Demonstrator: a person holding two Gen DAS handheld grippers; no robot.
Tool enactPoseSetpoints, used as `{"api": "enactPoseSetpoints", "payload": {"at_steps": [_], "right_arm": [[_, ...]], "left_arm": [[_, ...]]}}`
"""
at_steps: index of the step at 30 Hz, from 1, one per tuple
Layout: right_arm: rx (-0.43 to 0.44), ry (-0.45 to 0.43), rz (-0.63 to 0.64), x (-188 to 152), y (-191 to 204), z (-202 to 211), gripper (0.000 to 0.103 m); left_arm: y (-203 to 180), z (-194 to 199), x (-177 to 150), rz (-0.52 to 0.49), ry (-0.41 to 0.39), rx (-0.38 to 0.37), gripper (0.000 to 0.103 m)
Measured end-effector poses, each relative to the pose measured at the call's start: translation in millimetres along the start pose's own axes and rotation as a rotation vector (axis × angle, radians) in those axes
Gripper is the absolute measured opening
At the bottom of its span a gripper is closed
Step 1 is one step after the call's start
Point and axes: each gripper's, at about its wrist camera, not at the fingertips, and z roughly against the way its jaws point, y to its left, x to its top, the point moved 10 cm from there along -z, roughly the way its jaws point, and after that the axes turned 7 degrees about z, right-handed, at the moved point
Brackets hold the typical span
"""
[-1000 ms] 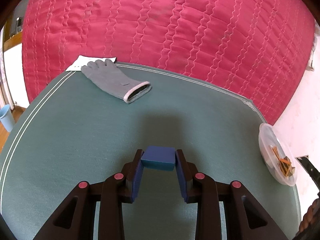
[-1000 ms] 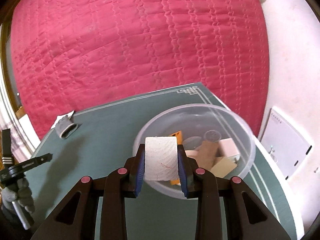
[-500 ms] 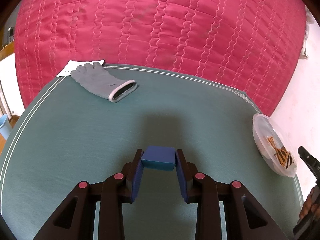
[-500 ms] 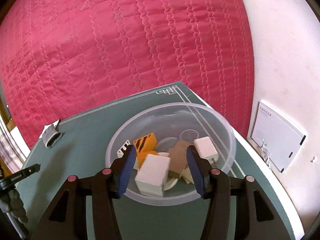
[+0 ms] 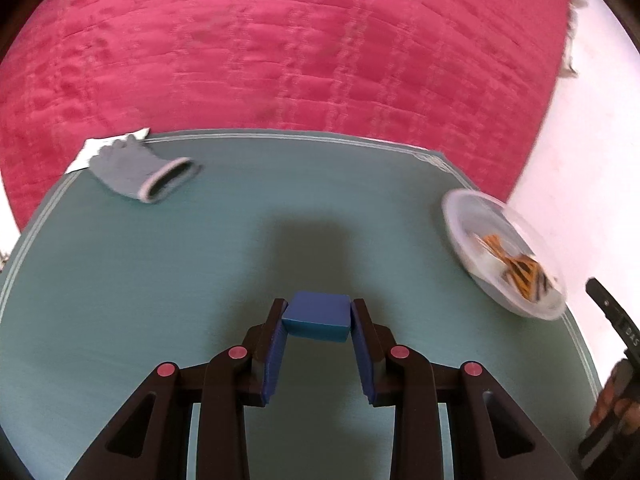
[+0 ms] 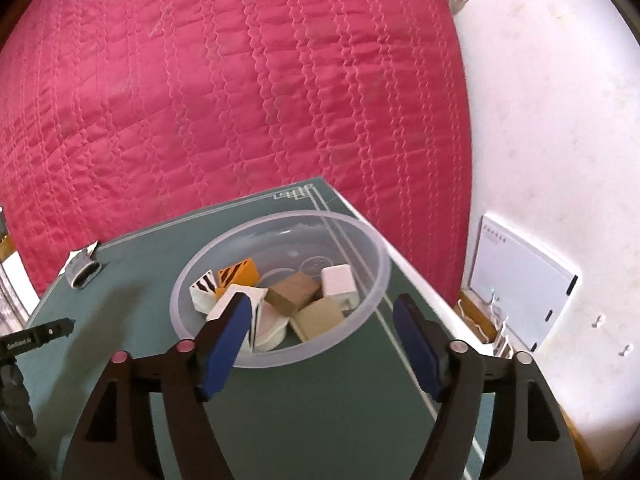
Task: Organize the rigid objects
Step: 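Lower the blue wedge into the clear bowl and open the left tool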
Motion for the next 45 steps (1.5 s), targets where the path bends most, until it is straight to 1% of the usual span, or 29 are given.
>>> {"api": "enactPoseSetpoints", "payload": {"at_steps": [3,6,8,9,16,21,26,29,31,32,34,36,38,40,42,43,45], "right_arm": [[-0.004,-0.008,-0.015,-1.5,-4.6,2.8,0.076],[-0.007,-0.013,-0.042,-3.0,-9.2,4.3,0.080],[-0.006,-0.017,-0.065,-4.5,-12.4,5.1,0.087],[-0.006,-0.017,-0.073,-5.5,-14.0,5.4,0.088],[0.010,-0.015,-0.125,-10.2,-22.0,4.0,0.088],[0.023,-0.004,-0.172,-13.7,-30.0,1.3,0.088],[0.035,0.004,-0.200,-14.9,-33.5,-1.4,0.088],[0.042,0.005,-0.204,-15.1,-33.8,-1.7,0.088],[0.046,0.004,-0.208,-15.3,-33.9,-2.1,0.088],[0.046,0.004,-0.208,-15.5,-33.8,-1.8,0.088],[0.049,0.004,-0.209,-15.8,-33.5,-1.9,0.088],[0.051,0.002,-0.210,-16.3,-33.6,-1.1,0.088],[0.054,0.004,-0.210,-15.7,-32.8,-1.8,0.088],[0.056,0.009,-0.212,-16.5,-32.2,-2.3,0.088],[0.054,0.012,-0.217,-16.9,-33.6,-2.5,0.091],[0.053,0.013,-0.221,-17.1,-34.5,-2.0,0.095],[0.048,0.016,-0.228,-17.7,-35.9,-2.5,0.099]], "left_arm": [[-27.2,-4.4,-8.0,-0.033,0.027,-0.038,0.033],[-50.6,-8.1,-12.0,-0.069,0.046,-0.063,0.033],[-68.0,-11.2,-13.0,-0.096,0.052,-0.077,0.033],[-74.4,-12.1,-13.2,-0.105,0.054,-0.083,0.033],[-125.7,-23.3,-7.5,-0.159,0.061,-0.140,0.033],[-158.9,-38.3,-2.7,-0.199,0.066,-0.160,0.033],[-182.5,-53.2,-0.2,-0.226,0.071,-0.171,0.033],[-189.2,-63.2,0.6,-0.231,0.074,-0.166,0.033],[-191.1,-70.5,0.5,-0.223,0.070,-0.158,0.035],[-191.0,-74.8,0.5,-0.217,0.073,-0.150,0.038],[-188.3,-83.3,0.4,-0.196,0.082,-0.134,0.055],[-186.1,-83.5,-0.3,-0.186,0.072,-0.136,0.059],[-186.9,-79.6,-0.6,-0.196,0.059,-0.144,0.067],[-187.1,-73.6,0.3,-0.215,0.031,-0.132,0.080],[-187.6,-67.8,1.5,-0.236,0.004,-0.119,0.085],[-187.4,-65.6,2.0,-0.244,-0.003,-0.112,0.087],[-184.5,-62.8,4.3,-0.248,-0.015,-0.095,0.089]]}}
